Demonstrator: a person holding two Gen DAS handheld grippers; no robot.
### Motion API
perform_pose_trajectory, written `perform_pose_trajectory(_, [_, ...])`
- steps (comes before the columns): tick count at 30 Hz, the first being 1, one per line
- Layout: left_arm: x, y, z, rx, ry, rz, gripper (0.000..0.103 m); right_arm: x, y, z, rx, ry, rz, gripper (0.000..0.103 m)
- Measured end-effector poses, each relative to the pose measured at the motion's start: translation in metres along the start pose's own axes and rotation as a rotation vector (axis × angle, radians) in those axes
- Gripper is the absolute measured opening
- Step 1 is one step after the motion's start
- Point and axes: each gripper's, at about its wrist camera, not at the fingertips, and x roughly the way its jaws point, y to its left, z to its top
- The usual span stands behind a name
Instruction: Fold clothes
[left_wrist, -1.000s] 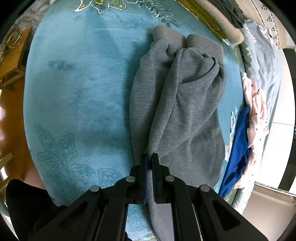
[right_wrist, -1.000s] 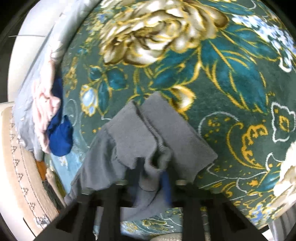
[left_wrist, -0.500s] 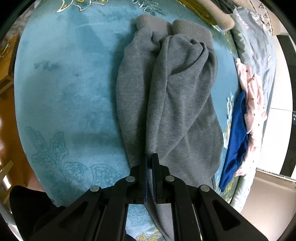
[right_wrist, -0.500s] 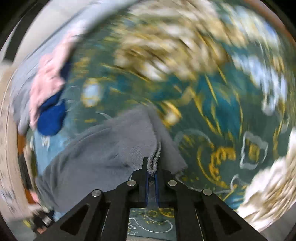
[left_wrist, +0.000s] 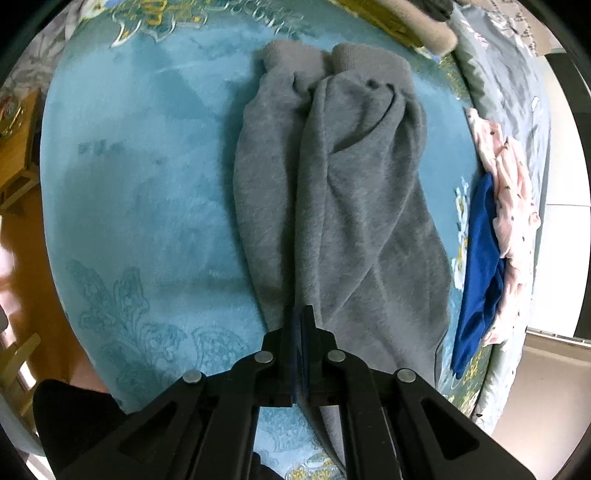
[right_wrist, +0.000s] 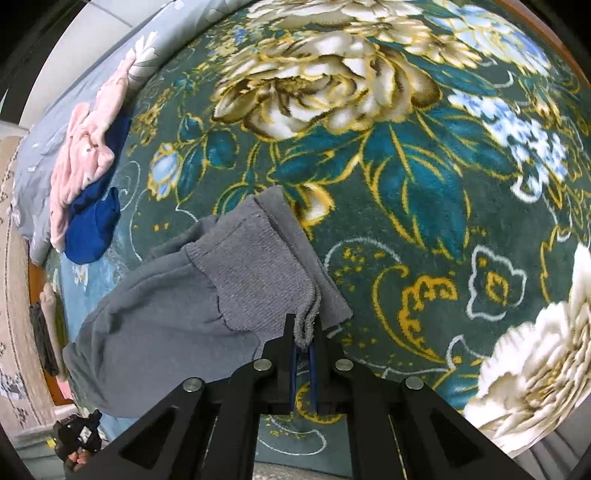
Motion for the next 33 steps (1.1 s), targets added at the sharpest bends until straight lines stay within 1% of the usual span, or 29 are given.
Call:
perform_pose_trajectory(4, [0.000, 0.003, 0.001, -0.009, 0.013, 0.002, 0.001, 0.006, -0.002, 0.001, 0.006, 0.023, 0.005, 0.006])
perform_pose_trajectory(6, [0.000, 0.005, 0.002, -0.012, 0.017, -0.006, 0.001, 0.007, -0.004, 0.000, 0.017, 0.033, 0.026, 0.009])
perform_pose_trajectory(8, [0.000, 0.005, 0.002, -0.012, 0.020, -0.013, 0.001, 0.006, -0.008, 0.002, 0.055, 0.036, 0.054, 0.010])
perform_pose_trajectory(9, [0.000, 0.006, 0.003, -0.012, 0.022, -0.017, 0.001, 0.005, -0.010, 0.002, 0.076, 0.037, 0.070, 0.013])
perform_pose_trajectory(10, [0.000, 0.005, 0.003, -0.013, 0.022, -0.020, 0.001, 0.003, -0.012, 0.002, 0.092, 0.036, 0.082, 0.018])
perform_pose_trajectory(12, [0.002, 0.005, 0.002, -0.019, 0.023, -0.031, 0.001, -0.003, -0.016, 0.000, 0.098, 0.024, 0.081, 0.046])
perform_pose_trajectory(13, [0.001, 0.006, 0.002, -0.024, 0.023, -0.036, 0.001, -0.005, -0.020, -0.002, 0.105, 0.020, 0.083, 0.049])
perform_pose_trajectory(14, [0.001, 0.007, 0.001, -0.029, 0.023, -0.041, 0.001, -0.006, -0.025, -0.004, 0.120, 0.019, 0.092, 0.049])
perform_pose_trajectory(18, [-0.003, 0.008, 0.001, -0.027, 0.020, -0.049, 0.001, -0.001, -0.039, -0.003, 0.188, 0.011, 0.143, 0.049])
perform_pose_trajectory(22, [-0.005, 0.010, 0.000, -0.034, 0.012, -0.064, 0.001, 0.011, -0.035, -0.002, 0.210, 0.017, 0.201, 0.049])
perform_pose_trajectory(26, [-0.008, 0.014, 0.000, -0.052, 0.005, -0.088, 0.001, 0.027, -0.030, -0.002, 0.225, 0.026, 0.214, 0.049])
perform_pose_trajectory(29, [-0.010, 0.017, 0.000, -0.066, 0.001, -0.105, 0.001, 0.032, -0.036, -0.006, 0.302, 0.004, 0.231, 0.049])
perform_pose_trajectory(31, [-0.011, 0.020, 0.000, -0.075, -0.003, -0.117, 0.001, 0.032, -0.036, -0.006, 0.330, 0.000, 0.229, 0.042])
perform_pose_trajectory(33, [-0.014, 0.029, 0.001, -0.121, -0.006, -0.174, 0.001, 0.030, -0.032, -0.004, 0.333, 0.002, 0.237, 0.016])
